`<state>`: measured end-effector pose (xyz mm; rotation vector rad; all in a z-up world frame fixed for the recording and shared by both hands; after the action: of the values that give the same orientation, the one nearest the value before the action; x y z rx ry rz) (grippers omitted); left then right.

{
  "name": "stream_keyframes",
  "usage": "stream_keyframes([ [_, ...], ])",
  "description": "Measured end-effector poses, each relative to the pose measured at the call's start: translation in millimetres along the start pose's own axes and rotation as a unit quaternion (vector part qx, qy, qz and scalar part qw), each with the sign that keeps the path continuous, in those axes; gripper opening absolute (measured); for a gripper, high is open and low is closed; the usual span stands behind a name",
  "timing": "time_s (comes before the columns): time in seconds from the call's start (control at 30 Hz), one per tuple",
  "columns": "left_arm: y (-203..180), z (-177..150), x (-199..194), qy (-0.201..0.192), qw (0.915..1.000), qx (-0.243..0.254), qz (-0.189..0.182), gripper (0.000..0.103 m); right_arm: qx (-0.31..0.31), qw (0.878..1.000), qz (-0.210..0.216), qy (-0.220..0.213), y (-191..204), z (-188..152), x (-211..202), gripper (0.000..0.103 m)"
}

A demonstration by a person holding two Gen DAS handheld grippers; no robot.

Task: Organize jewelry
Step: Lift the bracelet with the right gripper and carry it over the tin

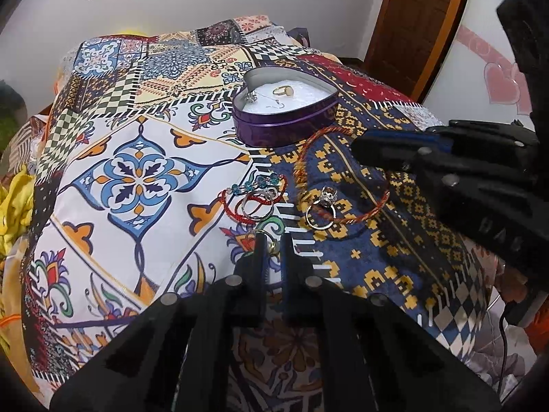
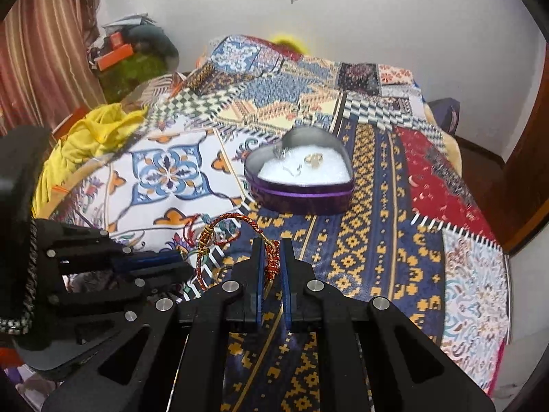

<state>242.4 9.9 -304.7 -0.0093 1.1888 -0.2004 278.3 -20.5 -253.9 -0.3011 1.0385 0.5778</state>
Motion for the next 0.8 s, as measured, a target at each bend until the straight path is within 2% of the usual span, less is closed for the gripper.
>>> stream_keyframes([
  [0.47,13.2,-3.1,-35.3,-0.032,0.9993,-0.021,0.003,0.004,0.028,0.999,-0.009,-0.031,-18.3,7.3,-24.8,0.007],
  [0.8,11.6,19.8,-60.1,-0.064,0.9978,-0.018,0.001,0.004,0.046,0.998,-0.014,-0.052,-36.7,21.4,-35.0,0.007],
])
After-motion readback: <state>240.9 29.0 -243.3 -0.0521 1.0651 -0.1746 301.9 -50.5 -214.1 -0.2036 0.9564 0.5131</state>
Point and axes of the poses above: each gripper's, at about its wrist camera, not at the fingertips, and x roughly the way its jaws point, y to its left, z to its top, the point moved 8 cm from there along x, roughly the way its jaws point, and after that the axes turned 12 degrees about y, right-handed, at the moved point
